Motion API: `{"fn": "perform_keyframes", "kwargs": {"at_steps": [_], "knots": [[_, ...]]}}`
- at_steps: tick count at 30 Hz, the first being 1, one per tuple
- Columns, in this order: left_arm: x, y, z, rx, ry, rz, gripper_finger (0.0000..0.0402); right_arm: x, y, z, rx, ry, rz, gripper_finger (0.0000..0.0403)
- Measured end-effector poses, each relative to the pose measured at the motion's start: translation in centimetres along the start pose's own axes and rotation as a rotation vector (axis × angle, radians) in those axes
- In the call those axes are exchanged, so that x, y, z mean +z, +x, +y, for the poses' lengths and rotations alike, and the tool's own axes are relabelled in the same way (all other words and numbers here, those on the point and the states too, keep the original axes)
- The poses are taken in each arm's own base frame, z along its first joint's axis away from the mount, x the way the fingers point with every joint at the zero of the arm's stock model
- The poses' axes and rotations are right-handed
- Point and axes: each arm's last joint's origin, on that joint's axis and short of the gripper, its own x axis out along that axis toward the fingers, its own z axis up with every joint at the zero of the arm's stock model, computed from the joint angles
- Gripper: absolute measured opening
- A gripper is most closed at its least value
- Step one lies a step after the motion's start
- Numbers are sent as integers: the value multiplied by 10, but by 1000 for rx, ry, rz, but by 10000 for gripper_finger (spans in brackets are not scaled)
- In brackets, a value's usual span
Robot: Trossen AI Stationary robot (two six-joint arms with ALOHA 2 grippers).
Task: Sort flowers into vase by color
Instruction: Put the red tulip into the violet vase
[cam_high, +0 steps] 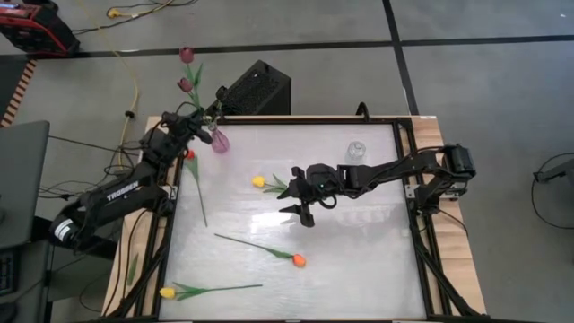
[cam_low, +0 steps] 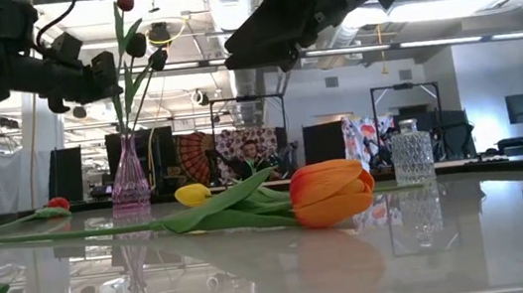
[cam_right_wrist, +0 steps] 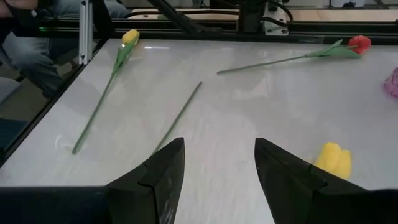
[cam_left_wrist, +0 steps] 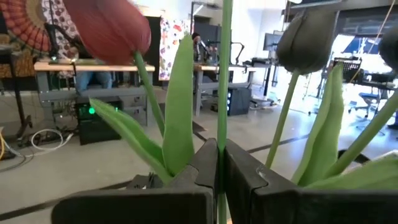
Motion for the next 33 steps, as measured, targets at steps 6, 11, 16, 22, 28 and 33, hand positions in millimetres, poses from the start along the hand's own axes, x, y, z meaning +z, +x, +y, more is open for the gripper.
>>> {"fn": "perform_keyframes", "kwargs": {"at_steps": [6, 11, 16, 22, 28, 33], "knots": [[-4, 4, 0, 7, -1, -13, 0, 0, 1, 4, 10, -1, 1, 219], [-8, 7, 0, 12, 2, 7, 0, 0, 1, 7, 16, 3, 2, 219], [-14, 11, 0, 10, 10, 34, 0, 0, 1, 6, 16, 4, 3, 219], [-25, 17, 0, 14, 16, 94, 0, 0, 1, 8, 20, 9, 3, 219], [-33, 20, 0, -2, 19, 142, 0, -1, 1, 11, 28, 5, 12, 219], [-36, 21, -2, -12, 20, 156, 0, -1, 2, 11, 28, 2, 14, 219]]}}
